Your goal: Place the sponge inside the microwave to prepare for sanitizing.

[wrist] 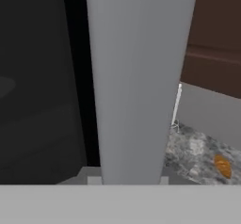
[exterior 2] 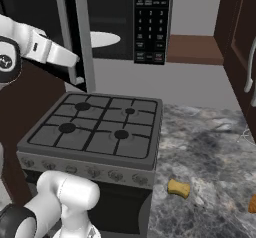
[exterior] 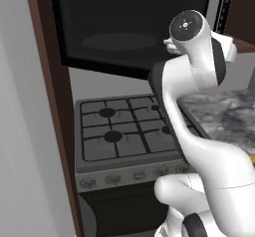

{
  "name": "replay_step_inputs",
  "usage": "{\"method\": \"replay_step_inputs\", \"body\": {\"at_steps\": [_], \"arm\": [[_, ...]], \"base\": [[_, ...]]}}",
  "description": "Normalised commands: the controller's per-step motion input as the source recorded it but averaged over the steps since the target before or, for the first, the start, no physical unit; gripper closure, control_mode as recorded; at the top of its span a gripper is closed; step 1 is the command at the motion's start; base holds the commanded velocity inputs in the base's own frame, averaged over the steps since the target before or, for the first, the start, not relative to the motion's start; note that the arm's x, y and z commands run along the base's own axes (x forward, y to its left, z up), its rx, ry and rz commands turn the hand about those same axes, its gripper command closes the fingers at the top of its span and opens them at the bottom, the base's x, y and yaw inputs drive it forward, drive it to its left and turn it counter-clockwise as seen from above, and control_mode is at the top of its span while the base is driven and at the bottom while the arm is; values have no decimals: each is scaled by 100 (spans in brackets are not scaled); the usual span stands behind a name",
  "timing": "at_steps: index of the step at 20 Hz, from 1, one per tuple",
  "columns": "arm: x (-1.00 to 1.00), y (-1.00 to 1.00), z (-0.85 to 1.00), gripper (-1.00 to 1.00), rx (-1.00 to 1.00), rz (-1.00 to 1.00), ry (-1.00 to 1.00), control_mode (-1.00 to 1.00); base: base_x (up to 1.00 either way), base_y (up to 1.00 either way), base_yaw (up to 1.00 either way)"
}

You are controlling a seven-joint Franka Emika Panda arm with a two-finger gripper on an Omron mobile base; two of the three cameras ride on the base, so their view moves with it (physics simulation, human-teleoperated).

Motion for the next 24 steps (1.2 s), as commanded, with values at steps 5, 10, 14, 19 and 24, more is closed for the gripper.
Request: {"method": "replay_step_inputs", "body": {"at_steps": [5, 10, 14, 19, 24], "arm": [[-40, 63, -5, 100, -2, -10, 0, -100], [-40, 66, 0, 100, -2, -9, 0, -100], [-43, 67, -1, 100, -1, -7, 0, -100], [-30, 65, -6, 100, -1, -7, 0, -100], [-3, 66, -11, 100, 0, -8, 0, -100]], "base": [[0, 0, 0], [0, 0, 0], [0, 0, 0], [0, 0, 0], [0, 0, 0]]}}
